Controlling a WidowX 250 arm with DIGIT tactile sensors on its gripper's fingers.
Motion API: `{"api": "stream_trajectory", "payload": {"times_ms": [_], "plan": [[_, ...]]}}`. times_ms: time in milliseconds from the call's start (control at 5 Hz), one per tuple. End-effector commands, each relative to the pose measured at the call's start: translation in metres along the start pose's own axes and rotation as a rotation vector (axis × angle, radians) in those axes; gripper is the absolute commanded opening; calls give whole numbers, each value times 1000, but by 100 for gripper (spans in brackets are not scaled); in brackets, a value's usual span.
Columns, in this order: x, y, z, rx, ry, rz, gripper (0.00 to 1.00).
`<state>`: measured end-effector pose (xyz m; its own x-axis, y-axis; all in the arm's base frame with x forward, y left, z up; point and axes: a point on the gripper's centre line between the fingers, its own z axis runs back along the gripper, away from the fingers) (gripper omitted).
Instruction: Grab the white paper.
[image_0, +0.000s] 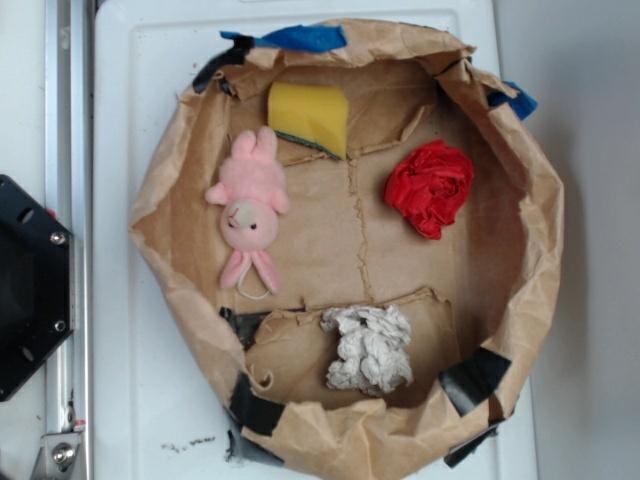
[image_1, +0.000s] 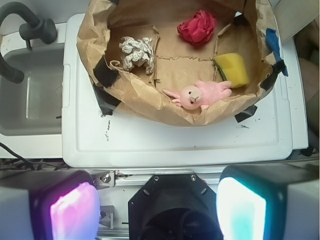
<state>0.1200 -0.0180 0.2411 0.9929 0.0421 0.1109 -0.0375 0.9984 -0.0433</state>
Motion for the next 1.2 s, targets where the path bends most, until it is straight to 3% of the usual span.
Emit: {"api": "stream_trajectory", "payload": {"times_ms": [0, 200, 400, 600, 800, 1000], "plan": [[78, -9, -10, 35, -121, 23, 100], [91, -14, -26, -60, -107, -214, 100], [93, -6, -44, -94, -139, -453, 100], [104, 7, -60, -103, -184, -490, 100], [116, 15, -72, -106, -178, -457, 100], [126, 15, -99, -101, -133, -437, 100]]}}
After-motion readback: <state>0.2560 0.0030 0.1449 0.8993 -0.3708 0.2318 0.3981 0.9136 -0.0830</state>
